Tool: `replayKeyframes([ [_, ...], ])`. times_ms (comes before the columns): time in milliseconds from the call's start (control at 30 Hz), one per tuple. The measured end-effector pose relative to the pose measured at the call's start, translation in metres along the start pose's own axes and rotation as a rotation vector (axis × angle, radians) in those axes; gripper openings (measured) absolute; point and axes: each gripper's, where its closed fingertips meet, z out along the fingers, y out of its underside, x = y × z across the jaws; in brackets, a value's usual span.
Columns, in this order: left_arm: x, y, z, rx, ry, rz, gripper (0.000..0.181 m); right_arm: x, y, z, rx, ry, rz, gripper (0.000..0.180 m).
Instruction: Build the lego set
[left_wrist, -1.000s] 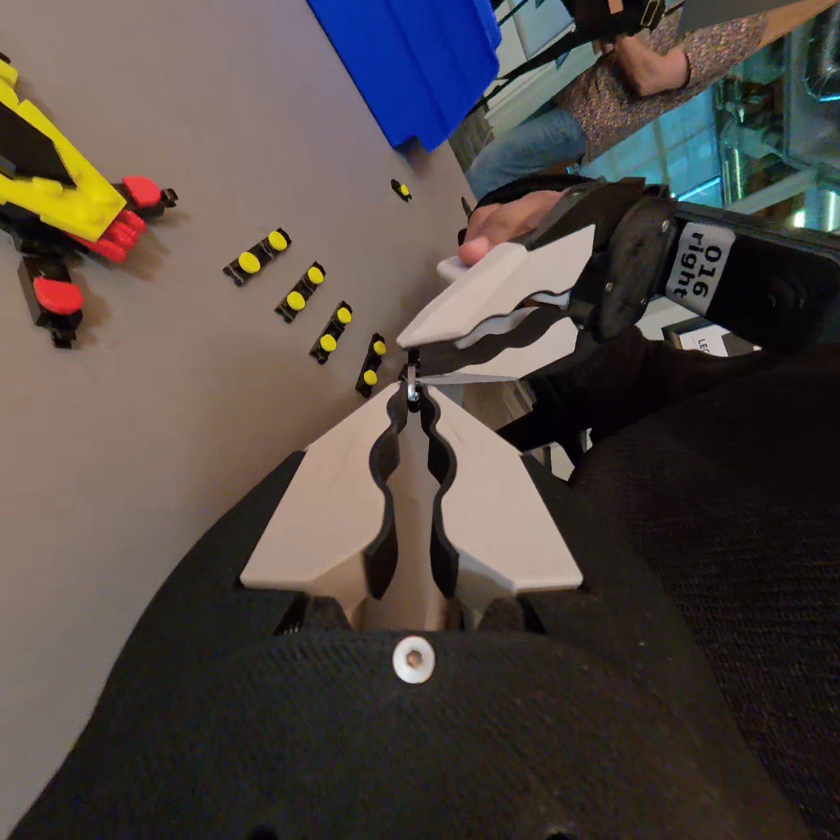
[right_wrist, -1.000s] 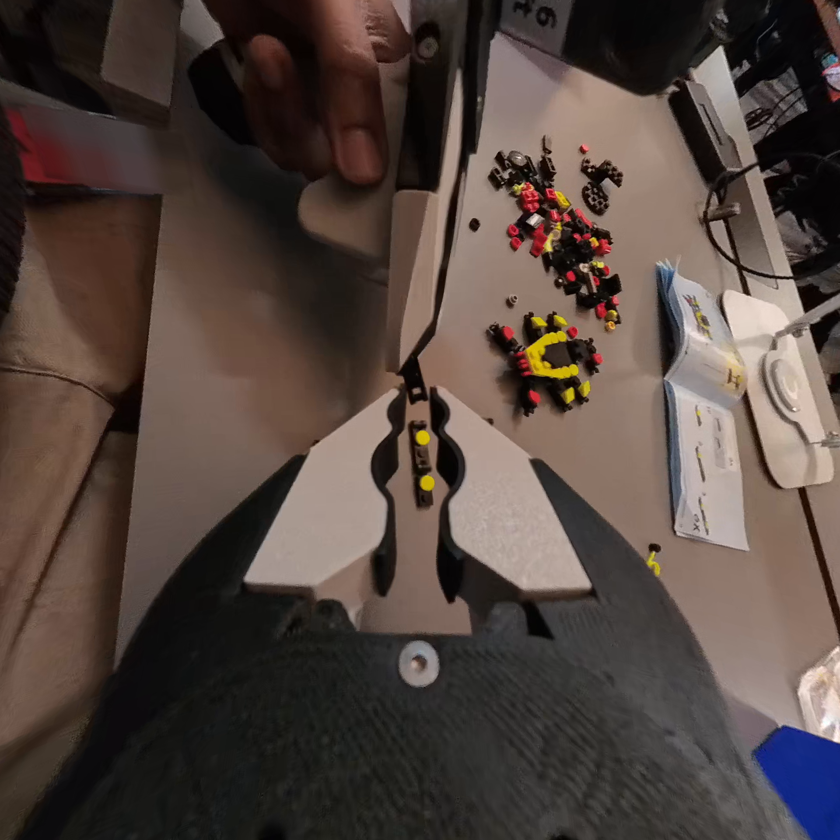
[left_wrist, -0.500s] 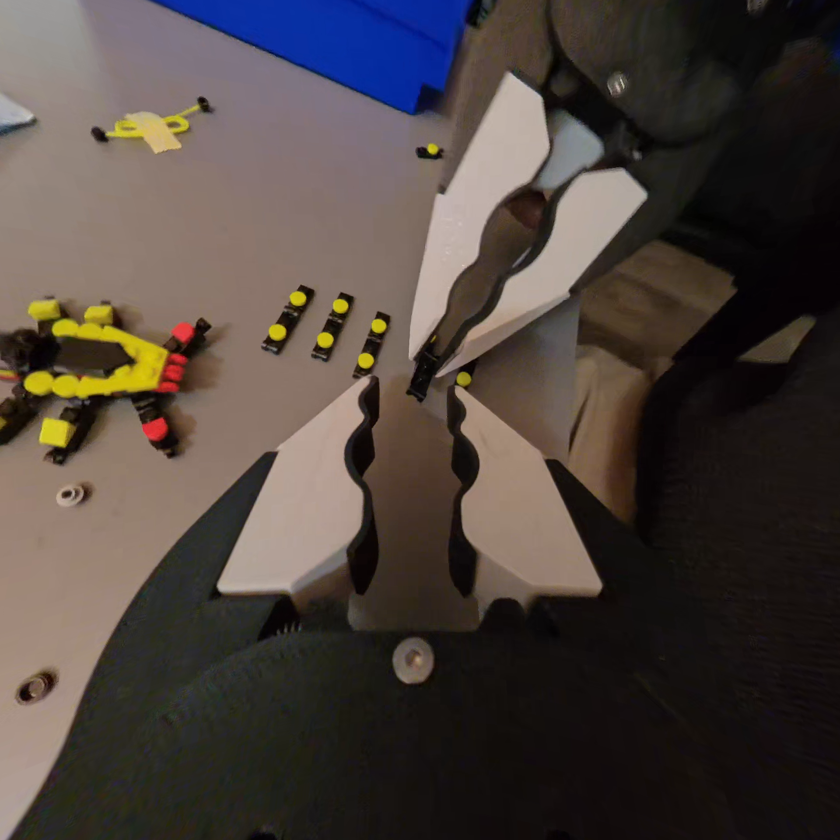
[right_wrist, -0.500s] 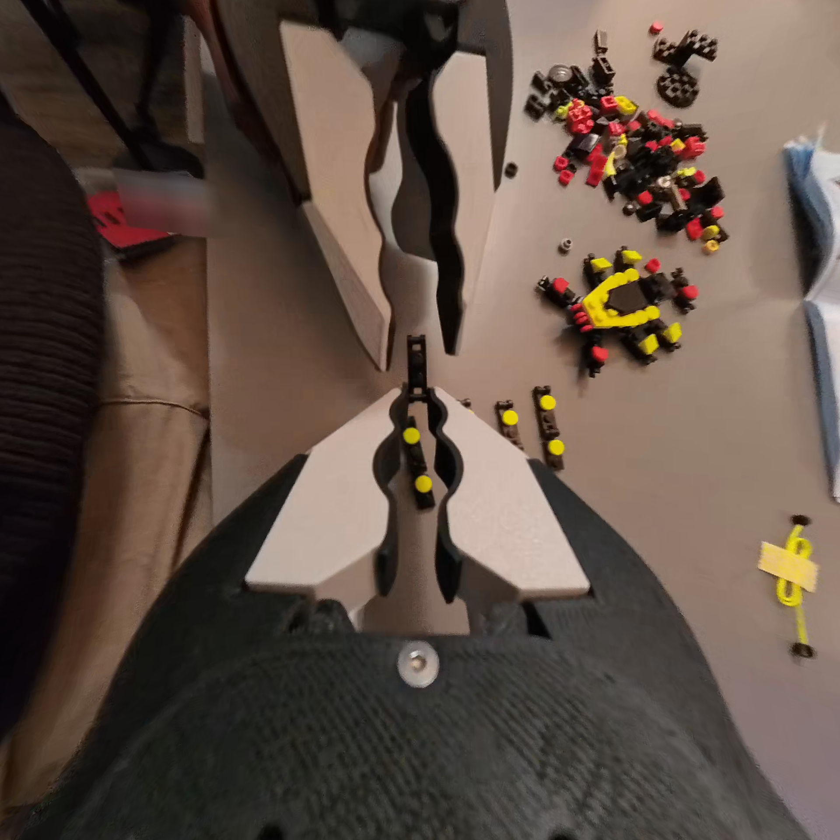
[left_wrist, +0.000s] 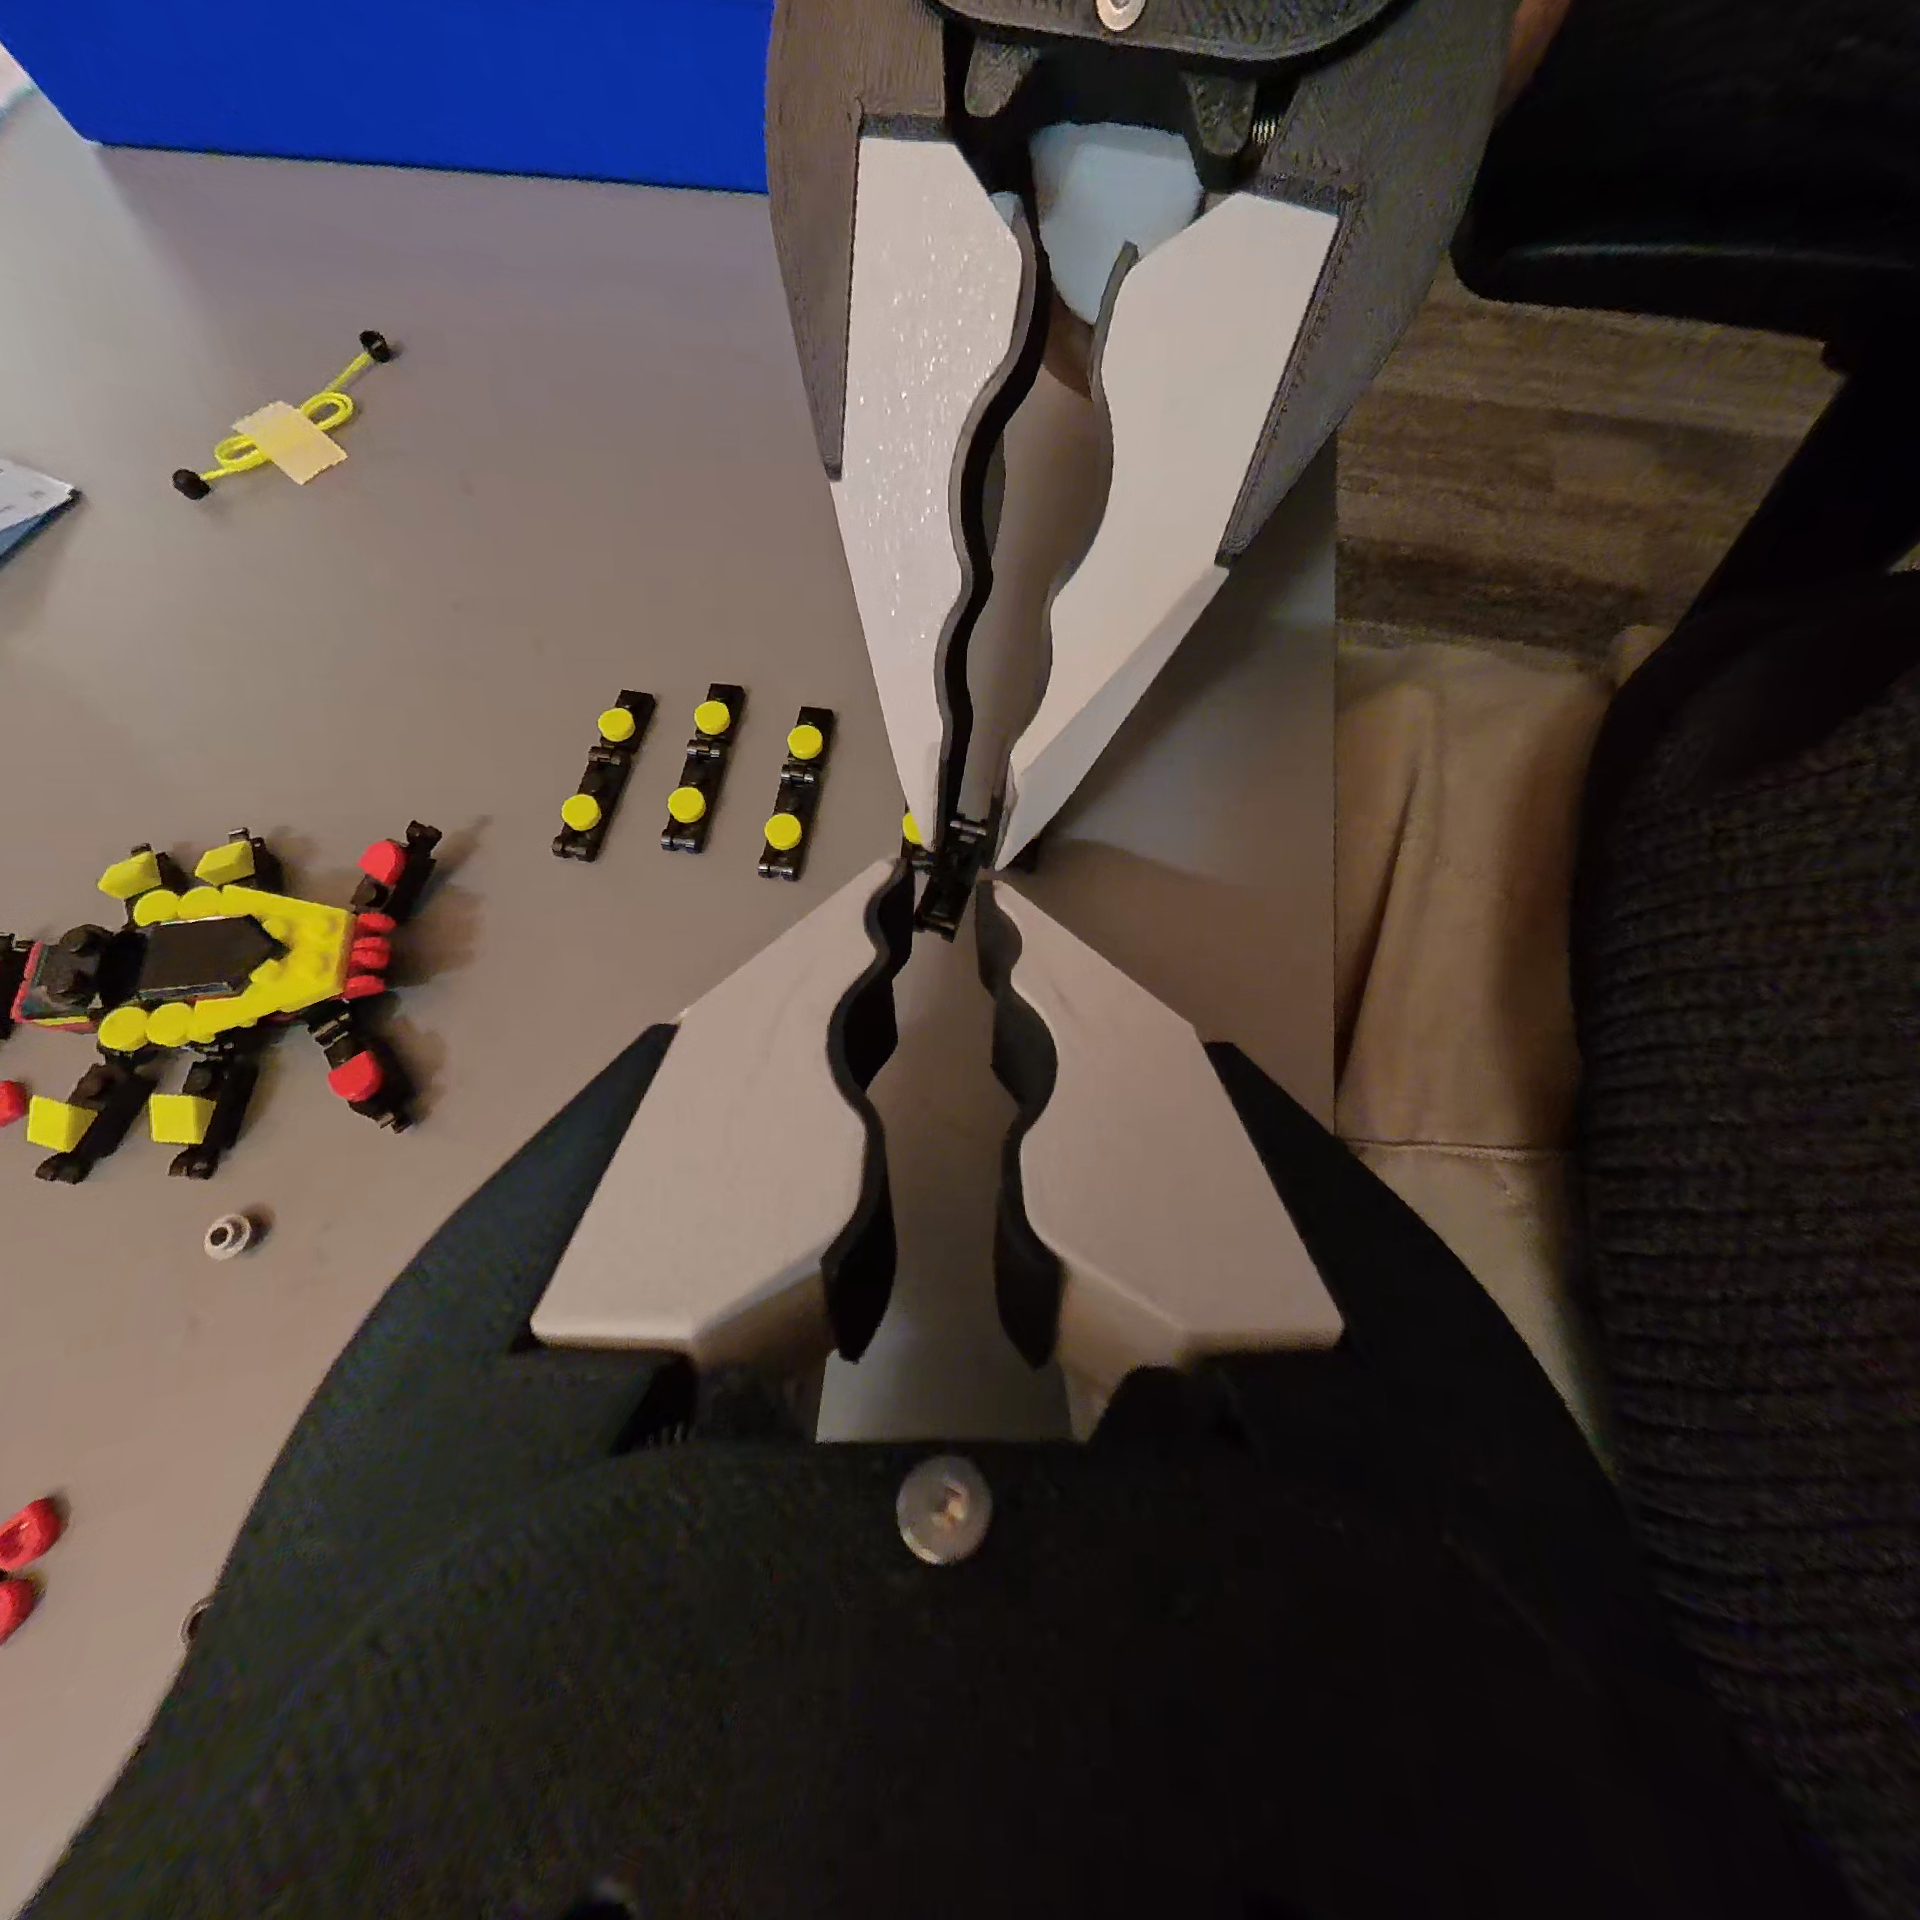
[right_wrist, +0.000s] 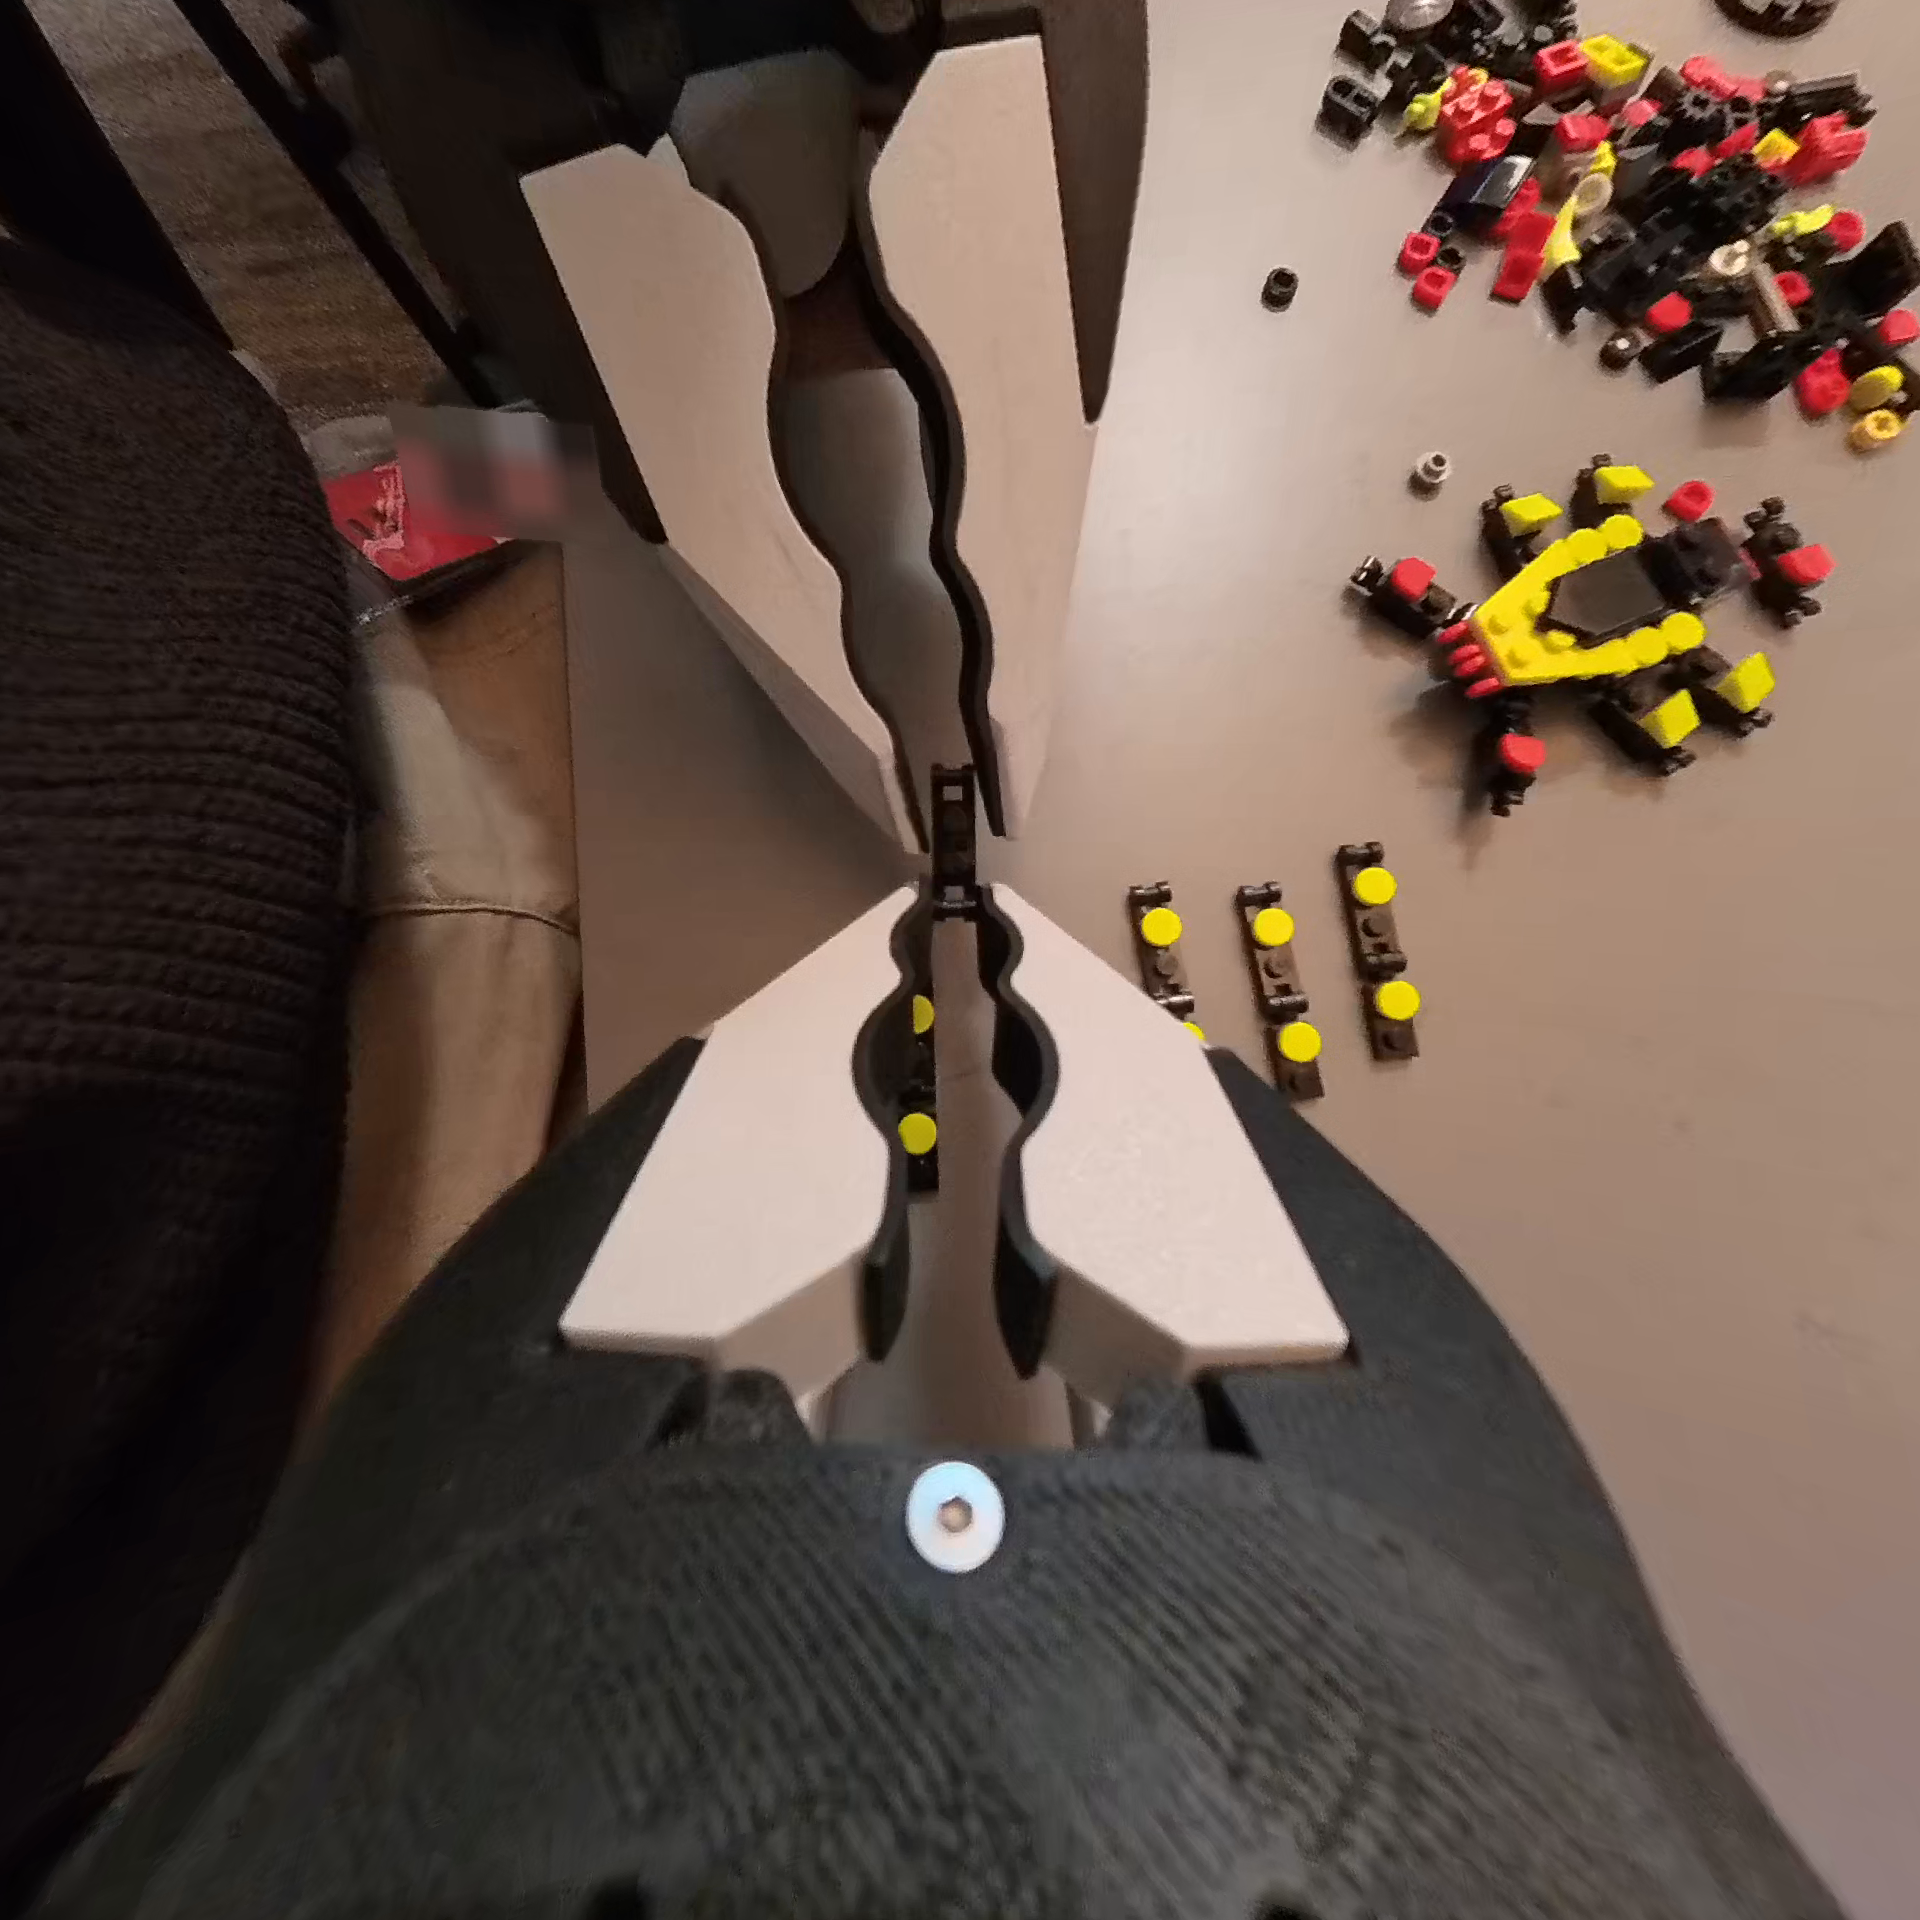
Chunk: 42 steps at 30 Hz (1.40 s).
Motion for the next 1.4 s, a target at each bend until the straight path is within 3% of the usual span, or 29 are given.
replayKeyframes([
  [233, -0.002, 0.003, -0.001, -0.023, 0.004, 0.001, 0.006, 0.004, -0.002, -0.002, 0.017, 0.031, -0.017, 0.007],
  [333, -0.007, 0.002, -0.004, -0.013, -0.006, -0.023, 0.006, 0.022, 0.006, -0.022, -0.004, 0.141, -0.013, 0.012],
  [433, -0.015, 0.006, -0.007, -0.025, -0.033, -0.041, 0.006, 0.06, 0.034, -0.073, -0.066, 0.373, 0.028, 0.013],
  [567, -0.025, 0.014, -0.007, -0.052, -0.06, -0.074, 0.006, 0.087, 0.091, -0.145, -0.076, 0.575, 0.257, 0.01],
  [667, -0.031, 0.02, -0.007, -0.075, -0.074, -0.096, 0.005, 0.087, 0.127, -0.16, -0.111, 0.64, 0.394, 0.018],
  [767, -0.031, 0.023, -0.006, -0.094, -0.057, -0.108, 0.005, 0.089, 0.142, -0.152, -0.194, 0.687, 0.39, 0.025],
  [1167, -0.027, 0.031, -0.003, -0.148, -0.045, -0.094, 0.006, 0.075, 0.164, -0.125, -0.248, 0.532, 0.622, 0.03],
  [1400, -0.027, 0.031, -0.003, -0.149, -0.039, -0.101, 0.006, 0.058, 0.108, -0.098, -0.001, 0.292, 0.627, 0.026],
])
